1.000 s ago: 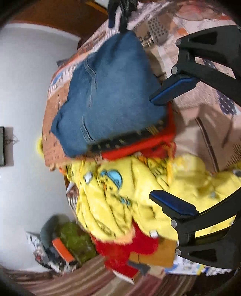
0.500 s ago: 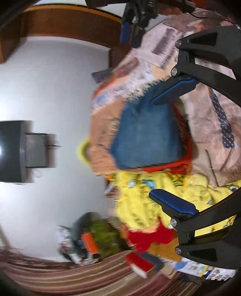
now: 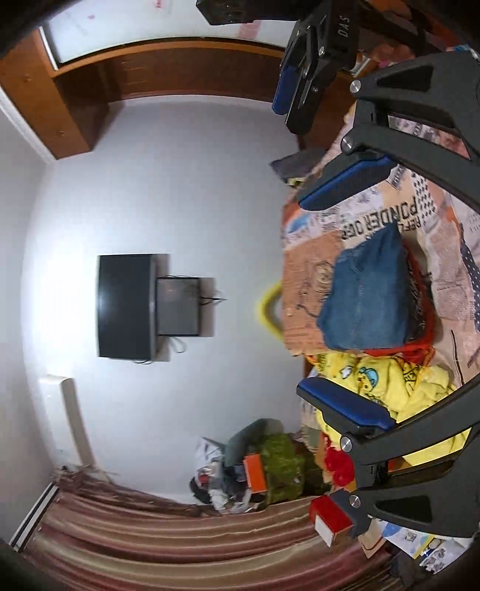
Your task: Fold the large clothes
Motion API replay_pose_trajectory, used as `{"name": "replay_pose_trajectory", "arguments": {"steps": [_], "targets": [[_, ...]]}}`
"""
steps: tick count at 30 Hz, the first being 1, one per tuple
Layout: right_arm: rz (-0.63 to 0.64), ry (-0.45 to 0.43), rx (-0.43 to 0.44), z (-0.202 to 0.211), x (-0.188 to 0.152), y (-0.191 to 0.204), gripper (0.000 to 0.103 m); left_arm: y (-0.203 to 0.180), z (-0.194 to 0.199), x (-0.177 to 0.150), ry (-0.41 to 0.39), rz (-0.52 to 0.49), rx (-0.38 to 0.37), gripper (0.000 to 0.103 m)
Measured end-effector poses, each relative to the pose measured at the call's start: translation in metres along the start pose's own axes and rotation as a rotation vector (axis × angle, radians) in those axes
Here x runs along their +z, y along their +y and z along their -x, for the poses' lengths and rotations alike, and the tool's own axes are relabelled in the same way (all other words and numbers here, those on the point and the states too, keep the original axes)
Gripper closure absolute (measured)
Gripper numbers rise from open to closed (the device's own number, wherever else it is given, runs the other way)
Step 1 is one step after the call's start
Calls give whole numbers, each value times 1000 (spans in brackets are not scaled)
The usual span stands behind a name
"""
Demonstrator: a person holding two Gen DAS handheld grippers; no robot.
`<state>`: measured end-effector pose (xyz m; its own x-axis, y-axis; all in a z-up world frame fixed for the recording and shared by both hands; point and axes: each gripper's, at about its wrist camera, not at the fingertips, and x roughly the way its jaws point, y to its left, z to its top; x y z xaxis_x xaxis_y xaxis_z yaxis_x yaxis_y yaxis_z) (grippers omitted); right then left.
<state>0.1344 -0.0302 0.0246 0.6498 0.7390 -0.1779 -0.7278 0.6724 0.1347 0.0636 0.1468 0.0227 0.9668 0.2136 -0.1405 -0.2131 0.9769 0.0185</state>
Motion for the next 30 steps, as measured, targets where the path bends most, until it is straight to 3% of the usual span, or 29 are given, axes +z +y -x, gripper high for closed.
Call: {"name": "replay_pose_trajectory", "arguments": {"steps": [3,8,13,30], "targets": [[11,-48,-17,13,0,5,15,-4,16,0,-34,10,0,10],[20,-109,-62,27,-4,14,0,-7,33,-5,-54,32,8,10],[38,-109,-107,26,-10,19,0,-7,42,-13,-42,69,25,1],[52,-69,-135,28,-19,19,0,-11,34,-25,-4,61,38,1]]}}
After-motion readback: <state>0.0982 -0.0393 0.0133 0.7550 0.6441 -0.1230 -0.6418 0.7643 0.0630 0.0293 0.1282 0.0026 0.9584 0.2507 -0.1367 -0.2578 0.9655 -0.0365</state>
